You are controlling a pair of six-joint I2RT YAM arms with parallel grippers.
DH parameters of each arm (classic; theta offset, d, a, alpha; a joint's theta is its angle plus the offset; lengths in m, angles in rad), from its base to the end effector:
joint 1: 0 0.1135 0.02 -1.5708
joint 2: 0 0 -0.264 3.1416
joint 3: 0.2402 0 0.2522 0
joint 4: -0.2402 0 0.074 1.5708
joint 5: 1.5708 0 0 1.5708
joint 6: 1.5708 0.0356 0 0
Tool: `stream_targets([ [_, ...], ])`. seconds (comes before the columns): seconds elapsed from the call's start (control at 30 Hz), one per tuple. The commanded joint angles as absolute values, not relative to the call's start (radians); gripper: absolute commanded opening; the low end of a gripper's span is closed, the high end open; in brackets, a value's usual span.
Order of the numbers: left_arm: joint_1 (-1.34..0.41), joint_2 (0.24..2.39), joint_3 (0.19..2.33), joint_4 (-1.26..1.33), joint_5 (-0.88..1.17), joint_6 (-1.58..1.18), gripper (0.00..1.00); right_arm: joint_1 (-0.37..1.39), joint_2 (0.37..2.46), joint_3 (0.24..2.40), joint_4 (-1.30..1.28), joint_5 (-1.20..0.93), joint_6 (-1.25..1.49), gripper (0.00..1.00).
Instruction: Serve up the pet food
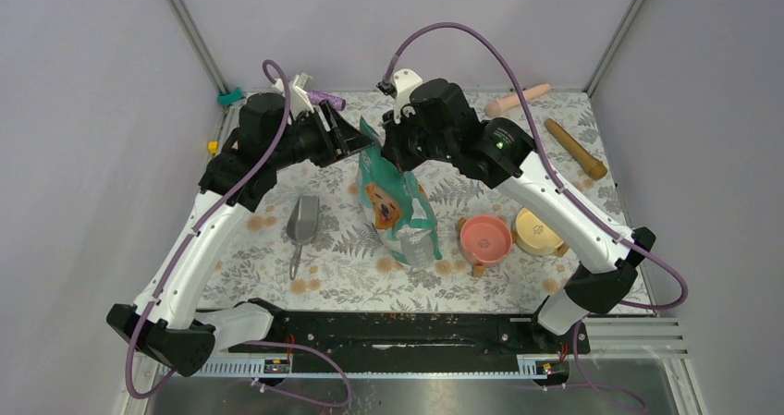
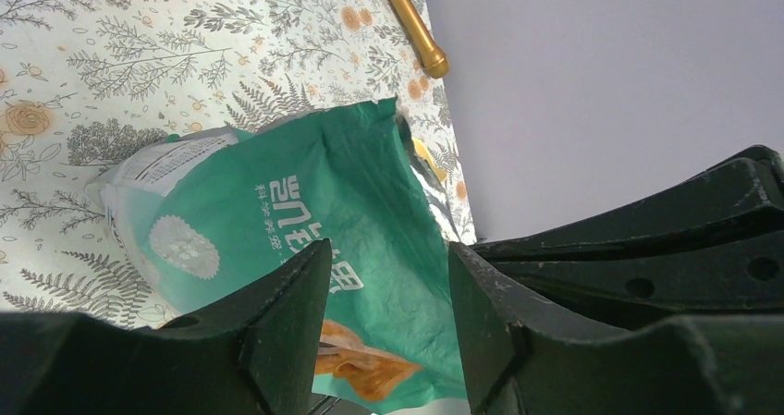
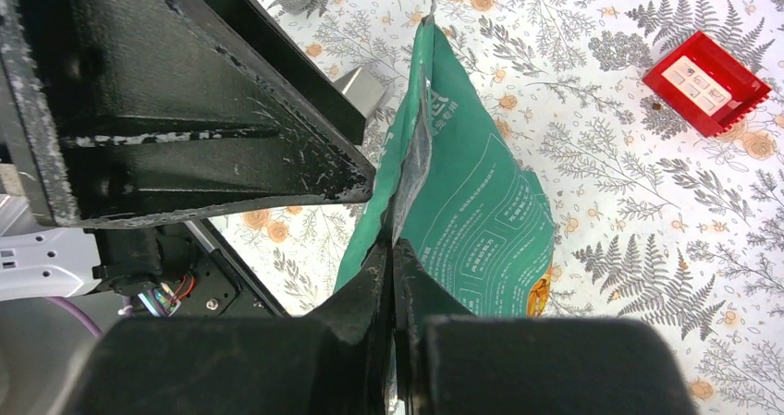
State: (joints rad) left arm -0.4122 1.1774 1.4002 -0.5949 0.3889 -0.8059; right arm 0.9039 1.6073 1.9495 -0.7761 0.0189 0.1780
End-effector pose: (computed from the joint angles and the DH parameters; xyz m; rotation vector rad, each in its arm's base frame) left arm 0.2182 -0.1102 0.4311 -0.1327 2.1004 -1.1521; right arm 0.2106 0.2665 0.4700 -0.7229 1.9388 0.6639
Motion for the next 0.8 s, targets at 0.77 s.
stream_targets([
  [0.77,-0.409,1.213,1.386,-0.536,0.444,-0.798,0.20,0.991,1.631,2.009,-0.764,0.152,0.132,0.00],
])
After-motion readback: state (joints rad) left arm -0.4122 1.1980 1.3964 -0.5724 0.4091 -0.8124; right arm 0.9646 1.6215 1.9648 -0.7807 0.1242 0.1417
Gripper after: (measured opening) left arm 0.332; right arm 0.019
